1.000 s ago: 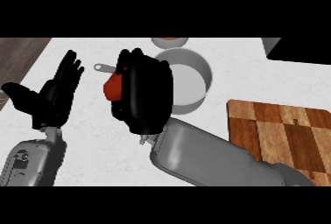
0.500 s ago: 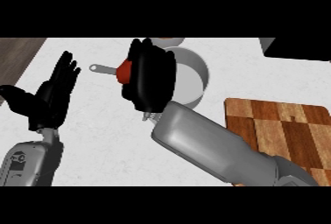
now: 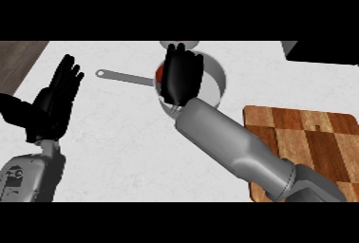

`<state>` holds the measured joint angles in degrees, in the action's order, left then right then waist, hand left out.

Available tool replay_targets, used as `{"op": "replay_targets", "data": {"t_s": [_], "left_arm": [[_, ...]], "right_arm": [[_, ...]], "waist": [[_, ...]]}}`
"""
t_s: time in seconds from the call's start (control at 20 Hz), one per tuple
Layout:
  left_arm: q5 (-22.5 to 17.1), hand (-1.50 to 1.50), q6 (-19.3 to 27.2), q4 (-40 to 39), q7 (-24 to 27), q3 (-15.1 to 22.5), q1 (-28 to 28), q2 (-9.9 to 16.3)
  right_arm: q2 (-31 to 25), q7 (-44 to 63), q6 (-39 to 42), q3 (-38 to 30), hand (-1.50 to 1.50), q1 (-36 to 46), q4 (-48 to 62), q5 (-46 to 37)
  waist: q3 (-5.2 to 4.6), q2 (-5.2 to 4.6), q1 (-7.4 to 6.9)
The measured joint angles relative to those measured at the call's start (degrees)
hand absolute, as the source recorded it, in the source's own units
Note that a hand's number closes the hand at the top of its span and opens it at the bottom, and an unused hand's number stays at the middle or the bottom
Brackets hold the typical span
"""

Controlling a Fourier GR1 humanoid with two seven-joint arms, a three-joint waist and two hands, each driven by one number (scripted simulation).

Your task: Pick the bell pepper from the cutting board and place it in the pot

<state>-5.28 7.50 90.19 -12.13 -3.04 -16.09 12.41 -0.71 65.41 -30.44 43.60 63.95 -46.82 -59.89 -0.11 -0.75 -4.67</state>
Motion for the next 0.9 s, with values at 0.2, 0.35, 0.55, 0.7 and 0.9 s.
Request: {"op": "replay_targets", "data": {"t_s": [0.2, 0.35, 0.55, 0.7, 0.9], "left_arm": [[0.35, 0.0, 0.36, 0.28, -0.3, 0.13, -0.42, -0.19], [0.42, 0.0, 0.29, 0.79, -0.46, 0.62, 0.05, -0.57], [0.15, 0.0, 0.22, 1.56, -1.2, 0.82, -0.23, -0.83], [0.26, 0.0, 0.07, 1.32, -1.0, 1.21, -0.43, -1.16], [-0.01, 0.0, -0.04, 1.62, -1.13, 0.73, -0.64, -0.89]], "right_arm": [[0.07, -2.47, -3.01, -1.76, -1.5, -1.56, 3.57, 4.13], [0.13, -3.97, -5.43, -3.71, -1.5, -3.49, 4.44, 8.56], [0.33, -8.0, -10.12, -5.29, -1.5, -5.77, 4.88, 16.09], [0.43, -11.78, -13.72, -6.29, -1.5, -6.43, 3.58, 21.41], [0.43, -18.04, -20.75, -8.49, -1.5, -7.06, 0.74, 26.56]], "waist": [[0.06, -0.25, -0.11], [0.1, -0.38, -0.45], [0.15, -0.68, -1.16], [0.19, -0.91, -1.44], [0.24, -0.9, -1.38]]}}
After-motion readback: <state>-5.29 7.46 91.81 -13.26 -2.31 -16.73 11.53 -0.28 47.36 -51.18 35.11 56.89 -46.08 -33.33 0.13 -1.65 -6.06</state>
